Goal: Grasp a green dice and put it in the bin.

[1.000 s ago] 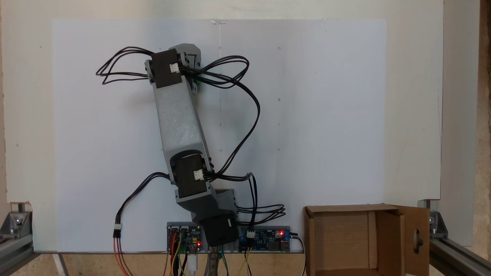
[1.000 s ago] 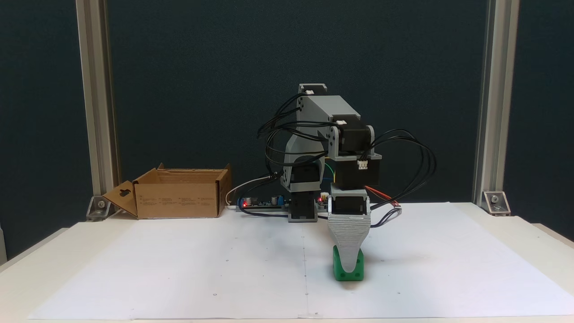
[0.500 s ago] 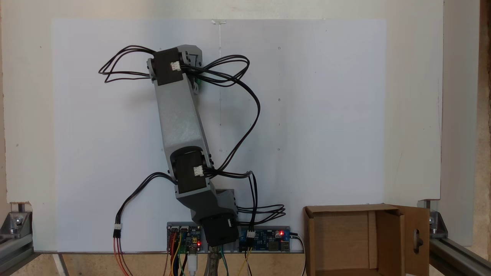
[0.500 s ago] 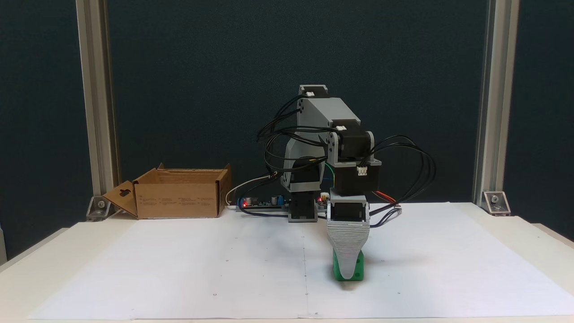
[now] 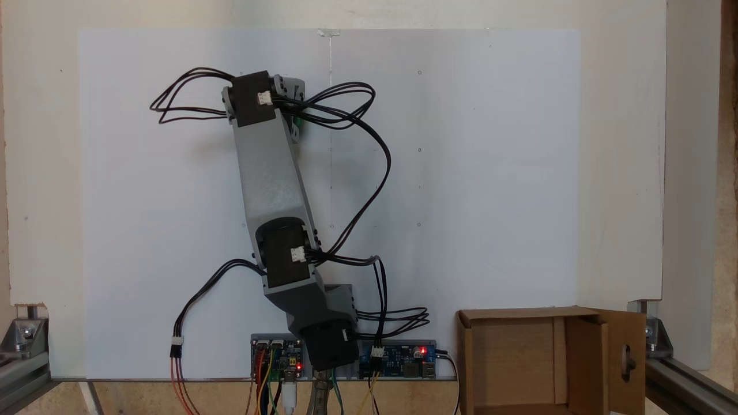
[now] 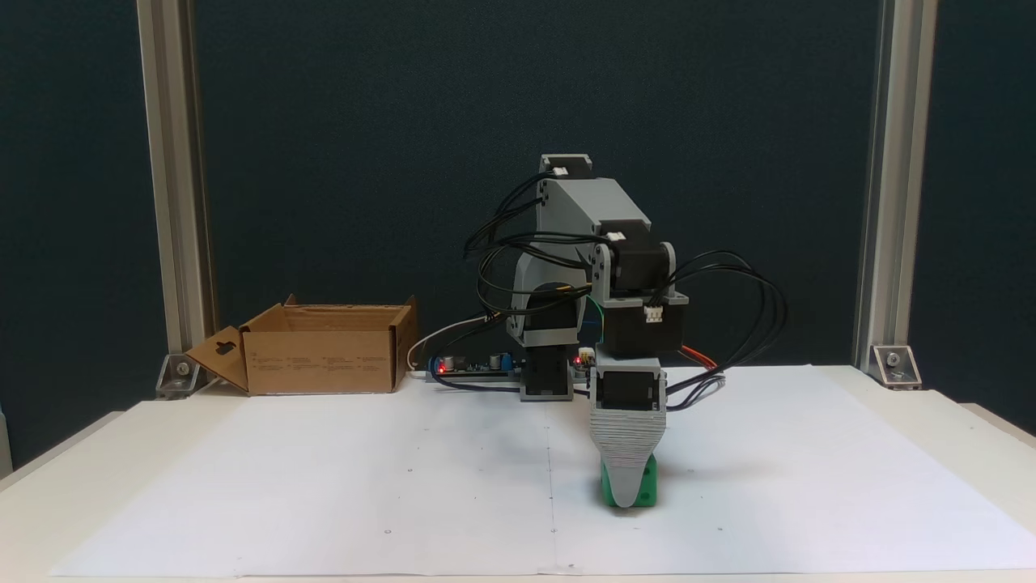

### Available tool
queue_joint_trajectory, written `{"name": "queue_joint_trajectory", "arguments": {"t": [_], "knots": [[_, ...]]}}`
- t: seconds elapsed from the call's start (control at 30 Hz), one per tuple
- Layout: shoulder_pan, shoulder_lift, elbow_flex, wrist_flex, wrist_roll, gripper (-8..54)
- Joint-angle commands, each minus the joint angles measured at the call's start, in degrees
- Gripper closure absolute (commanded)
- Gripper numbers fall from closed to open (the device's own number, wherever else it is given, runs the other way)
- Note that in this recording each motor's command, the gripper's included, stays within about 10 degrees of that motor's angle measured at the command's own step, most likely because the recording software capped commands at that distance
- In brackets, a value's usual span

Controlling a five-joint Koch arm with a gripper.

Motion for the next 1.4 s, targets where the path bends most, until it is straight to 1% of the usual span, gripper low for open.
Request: {"name": "queue_joint_trajectory", "arguments": {"t": [0.0, 0.43, 0.47, 0.5, 0.53, 0.57, 0.6, 0.9, 1.0, 1.13, 1.37], "knots": [[0.3, 0.1, -2.5, -0.2, 2.6, 18.4], [-0.4, -1.0, -2.5, -1.1, 2.6, 18.5], [-0.4, -1.2, -2.5, -1.1, 2.6, 21.4], [-0.7, -1.3, -2.2, -0.9, 2.5, 27.5], [-0.7, -1.3, -1.7, -1.1, 2.6, 29.4], [-0.6, -1.3, -1.7, -1.3, 2.6, 32.8], [-0.4, -1.3, -1.7, -1.3, 2.6, 34.1], [0.2, -0.9, 0.8, -2.9, 3.2, 34.1], [1.9, 4.7, 4.3, -6.2, 3.3, 34.1], [3.9, 14.3, 13.1, -16.2, 3.1, 34.1], [9.8, 30.3, 19.1, -16.9, 2.9, 34.1]]}}
